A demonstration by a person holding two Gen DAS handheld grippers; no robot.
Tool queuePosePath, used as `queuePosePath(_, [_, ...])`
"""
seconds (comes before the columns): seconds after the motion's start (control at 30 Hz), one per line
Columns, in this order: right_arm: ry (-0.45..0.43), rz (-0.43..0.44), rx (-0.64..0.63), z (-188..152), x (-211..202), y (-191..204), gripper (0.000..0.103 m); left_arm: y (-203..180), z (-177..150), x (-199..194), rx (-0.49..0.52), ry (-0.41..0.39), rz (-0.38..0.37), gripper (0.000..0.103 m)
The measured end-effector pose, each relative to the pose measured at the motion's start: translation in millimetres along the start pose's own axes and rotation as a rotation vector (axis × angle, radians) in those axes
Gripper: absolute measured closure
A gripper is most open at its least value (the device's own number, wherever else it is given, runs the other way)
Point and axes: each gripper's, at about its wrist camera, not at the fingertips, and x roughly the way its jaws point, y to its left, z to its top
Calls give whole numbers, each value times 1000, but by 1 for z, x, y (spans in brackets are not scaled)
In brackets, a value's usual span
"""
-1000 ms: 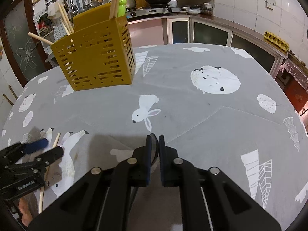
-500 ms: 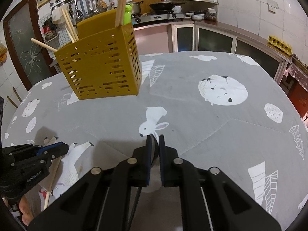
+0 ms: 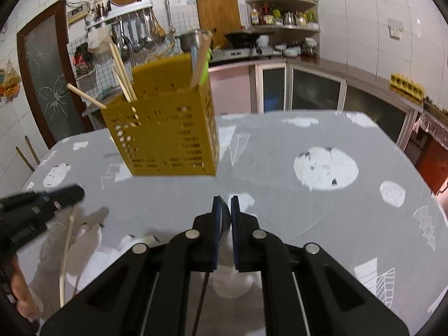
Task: Organize utensils
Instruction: 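Lift both chopsticks and carry them toward the yellow holder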
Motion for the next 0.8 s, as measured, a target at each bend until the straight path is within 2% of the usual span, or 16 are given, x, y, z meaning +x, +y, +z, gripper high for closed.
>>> queuePosePath(0.1, [-38,1,-10,7,-8,3,96,4,13,-25,-8,-87,-2,100])
queuePosePath(0.33, [-110,-3,-29,20,-23,10,96,12,29,-58,-3,-221,13,100])
queuePosePath(0.63, [-185,-25,-69,34,-32,15,97,11,39,-73,31,-316,28,100])
queuePosePath(0.8, [-220,-25,-84,44,-40,18,97,14,43,-74,30,-342,23,100])
